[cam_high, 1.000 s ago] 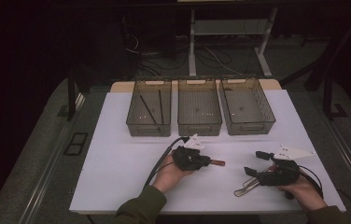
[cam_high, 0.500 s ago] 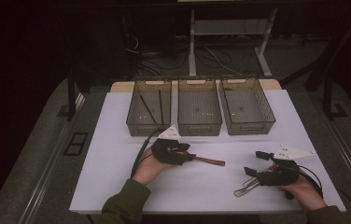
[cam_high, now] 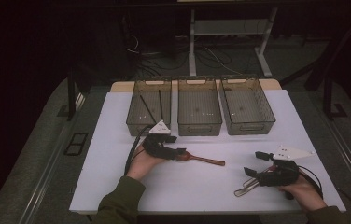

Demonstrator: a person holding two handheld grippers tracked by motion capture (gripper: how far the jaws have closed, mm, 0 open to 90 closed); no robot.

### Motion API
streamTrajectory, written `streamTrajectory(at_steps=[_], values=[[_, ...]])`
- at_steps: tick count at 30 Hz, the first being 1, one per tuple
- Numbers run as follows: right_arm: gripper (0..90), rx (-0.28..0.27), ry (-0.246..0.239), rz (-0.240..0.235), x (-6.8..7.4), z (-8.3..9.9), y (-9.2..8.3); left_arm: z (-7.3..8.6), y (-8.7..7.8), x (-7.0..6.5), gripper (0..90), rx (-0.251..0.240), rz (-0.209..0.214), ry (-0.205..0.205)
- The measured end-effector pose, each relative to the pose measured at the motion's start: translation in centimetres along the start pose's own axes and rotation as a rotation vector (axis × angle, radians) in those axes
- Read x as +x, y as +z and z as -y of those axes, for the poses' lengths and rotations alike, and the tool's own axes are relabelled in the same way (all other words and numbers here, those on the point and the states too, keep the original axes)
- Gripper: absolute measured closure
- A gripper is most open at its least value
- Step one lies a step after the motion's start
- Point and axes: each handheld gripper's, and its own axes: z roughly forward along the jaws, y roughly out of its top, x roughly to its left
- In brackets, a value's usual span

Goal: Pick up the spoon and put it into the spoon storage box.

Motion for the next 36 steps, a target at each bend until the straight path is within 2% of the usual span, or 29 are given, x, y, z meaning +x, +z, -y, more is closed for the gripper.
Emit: streamTrajectory(at_steps=[4, 5, 7, 12, 14, 15, 17, 18, 22, 23, 25, 27, 29, 30, 33, 34, 36], values=[[18.3, 0.000, 0.005, 0.002, 0.0, 0.0, 0.0, 0.1, 0.6, 0.0, 34.1, 0.032, -0.003, 0.020], [18.3, 0.000, 0.003, 0.001, 0.0, 0.0, 0.0, 0.2, 0.8, -0.1, 34.1, 0.038, -0.004, 0.008], [18.3, 0.002, 0.001, 0.001, 0.0, 0.0, 0.0, 0.3, 0.9, 0.0, 33.9, 0.054, -0.003, 0.014], [18.3, 0.001, 0.003, 0.001, 0.0, 0.0, -0.1, 0.4, 1.2, -0.1, 33.9, 0.077, -0.002, 0.016], [18.3, 0.002, 0.003, 0.001, 0.0, 0.0, -0.1, 0.4, 1.3, -0.1, 33.9, 0.080, -0.003, 0.030], [18.3, 0.001, 0.001, 0.001, 0.0, 0.0, -0.1, 0.5, 1.3, -0.2, 33.9, 0.086, -0.004, 0.017], [18.3, 0.002, 0.001, 0.001, 0.0, 0.0, 0.0, 0.5, 1.3, -0.1, 33.9, 0.100, -0.003, 0.037], [18.3, 0.003, 0.001, 0.001, 0.0, 0.0, 0.0, 0.6, 1.4, -0.2, 34.0, 0.101, -0.004, 0.023], [18.3, 0.002, 0.001, 0.001, 0.0, 0.0, -0.1, 0.7, 1.4, -0.1, 34.4, 0.127, 0.001, 0.052], [18.3, 0.002, 0.001, 0.002, 0.0, 0.0, -0.1, 0.8, 1.5, -0.3, 34.6, 0.125, 0.001, 0.039], [18.3, 0.001, 0.002, 0.002, 0.0, 0.0, -0.1, 0.8, 1.5, -0.4, 34.7, 0.128, -0.002, 0.043], [18.3, 0.001, 0.001, 0.003, 0.0, 0.0, -0.1, 0.7, 1.5, -0.3, 35.0, 0.136, -0.002, 0.070], [18.3, 0.002, 0.000, 0.003, 0.0, 0.0, -0.1, 0.8, 1.5, -0.5, 35.1, 0.141, -0.004, 0.071], [18.3, 0.001, 0.001, 0.003, 0.0, 0.0, -0.1, 0.7, 1.4, -0.5, 35.4, 0.146, -0.005, 0.094], [18.3, 0.002, 0.000, 0.003, 0.0, 0.0, -0.1, 0.8, 1.4, -0.8, 37.6, 0.146, 0.001, 0.095], [18.3, 0.003, 0.000, 0.003, 0.0, 0.0, -0.1, 0.7, 1.4, -0.7, 38.5, 0.150, 0.006, 0.119], [18.3, 0.003, 0.001, 0.003, 0.0, 0.0, -0.1, 0.8, 1.3, -0.9, 41.3, 0.148, 0.018, 0.113]])
